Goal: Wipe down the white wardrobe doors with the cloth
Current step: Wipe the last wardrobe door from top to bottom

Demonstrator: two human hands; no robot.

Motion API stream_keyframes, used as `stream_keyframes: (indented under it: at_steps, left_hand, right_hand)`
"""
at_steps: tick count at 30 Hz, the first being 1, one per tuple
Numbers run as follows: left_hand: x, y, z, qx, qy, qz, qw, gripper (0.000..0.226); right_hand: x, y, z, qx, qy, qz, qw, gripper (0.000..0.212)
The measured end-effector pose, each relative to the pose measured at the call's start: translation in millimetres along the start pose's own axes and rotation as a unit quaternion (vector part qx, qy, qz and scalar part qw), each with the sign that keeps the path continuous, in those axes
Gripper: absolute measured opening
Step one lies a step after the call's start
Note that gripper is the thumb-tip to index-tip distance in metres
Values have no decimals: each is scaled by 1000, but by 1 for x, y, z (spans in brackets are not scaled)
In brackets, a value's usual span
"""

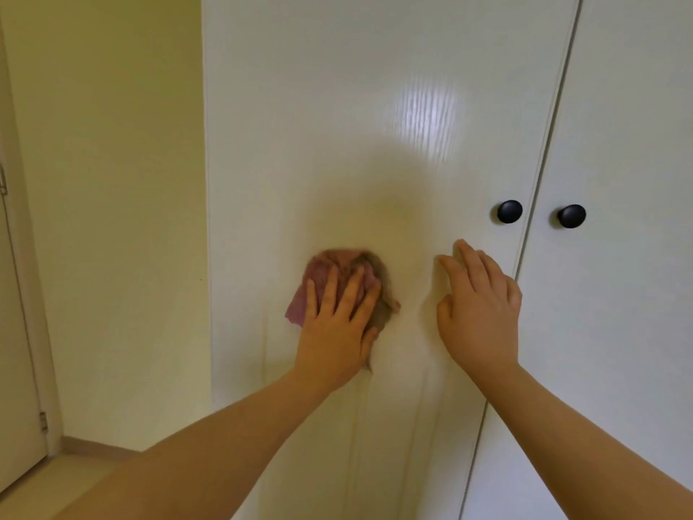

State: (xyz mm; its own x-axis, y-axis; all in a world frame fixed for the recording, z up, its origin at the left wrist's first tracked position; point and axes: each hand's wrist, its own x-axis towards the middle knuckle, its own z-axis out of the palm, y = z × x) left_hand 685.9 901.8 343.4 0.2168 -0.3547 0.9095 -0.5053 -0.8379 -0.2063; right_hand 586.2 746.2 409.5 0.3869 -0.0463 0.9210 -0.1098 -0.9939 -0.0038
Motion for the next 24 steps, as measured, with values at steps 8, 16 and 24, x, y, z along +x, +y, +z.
stream_keyframes:
  at_steps: [8,16,24]
  left_hand:
    - [9,10,-3,35,-13,22,999,59]
    - [-19,27,10,44,-30,259,964,55]
    - [39,66,-4,8,-3,75,997,58]
  right_hand:
    - [-19,31,-8,0,-12,1,1000,50]
    - [-31,57,-11,-10,-44,22,999,55]
    - [-40,68,-18,-22,-177,24,984,74]
